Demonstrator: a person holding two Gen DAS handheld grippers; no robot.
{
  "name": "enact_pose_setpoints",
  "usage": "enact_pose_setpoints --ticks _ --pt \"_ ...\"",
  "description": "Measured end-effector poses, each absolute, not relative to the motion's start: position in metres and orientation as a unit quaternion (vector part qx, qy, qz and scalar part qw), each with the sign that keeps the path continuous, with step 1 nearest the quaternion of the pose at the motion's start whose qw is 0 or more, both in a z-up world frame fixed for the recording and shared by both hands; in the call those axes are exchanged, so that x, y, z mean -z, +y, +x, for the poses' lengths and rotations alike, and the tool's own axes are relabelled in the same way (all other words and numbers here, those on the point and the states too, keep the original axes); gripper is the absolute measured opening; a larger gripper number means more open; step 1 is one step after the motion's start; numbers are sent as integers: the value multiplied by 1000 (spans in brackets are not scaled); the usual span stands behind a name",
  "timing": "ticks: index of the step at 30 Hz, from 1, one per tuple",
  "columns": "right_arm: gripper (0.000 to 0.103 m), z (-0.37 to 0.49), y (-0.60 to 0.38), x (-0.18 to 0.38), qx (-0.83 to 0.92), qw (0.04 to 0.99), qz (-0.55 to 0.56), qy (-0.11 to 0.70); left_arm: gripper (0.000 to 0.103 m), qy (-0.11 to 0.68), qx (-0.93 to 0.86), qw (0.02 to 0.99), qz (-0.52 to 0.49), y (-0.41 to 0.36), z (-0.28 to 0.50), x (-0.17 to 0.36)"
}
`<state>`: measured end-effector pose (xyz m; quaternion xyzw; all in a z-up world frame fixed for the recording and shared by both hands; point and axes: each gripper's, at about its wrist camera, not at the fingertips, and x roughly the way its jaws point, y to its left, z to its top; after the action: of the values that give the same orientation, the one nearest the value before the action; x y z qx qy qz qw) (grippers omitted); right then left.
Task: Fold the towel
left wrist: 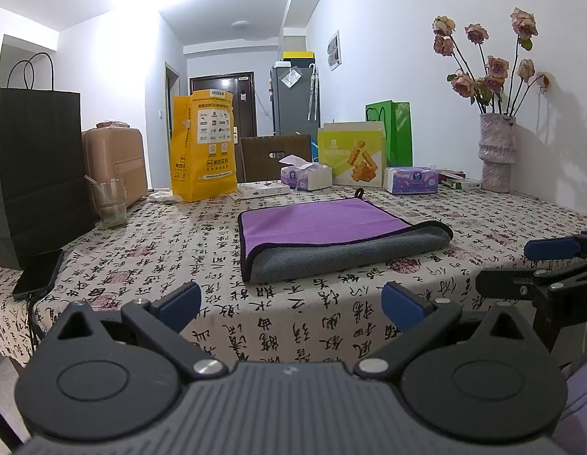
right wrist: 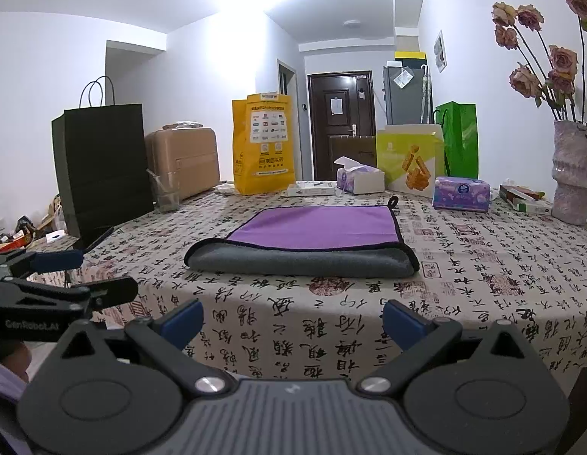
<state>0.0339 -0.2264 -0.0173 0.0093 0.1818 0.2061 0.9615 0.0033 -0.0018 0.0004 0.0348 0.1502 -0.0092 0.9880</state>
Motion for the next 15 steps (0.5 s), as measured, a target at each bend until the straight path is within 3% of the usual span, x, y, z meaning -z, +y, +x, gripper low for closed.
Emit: enact_pose_setpoints --ticks 15 --pt "101 36 -227 16 -206 961 10 185 103 151 8 988 36 1 3 3"
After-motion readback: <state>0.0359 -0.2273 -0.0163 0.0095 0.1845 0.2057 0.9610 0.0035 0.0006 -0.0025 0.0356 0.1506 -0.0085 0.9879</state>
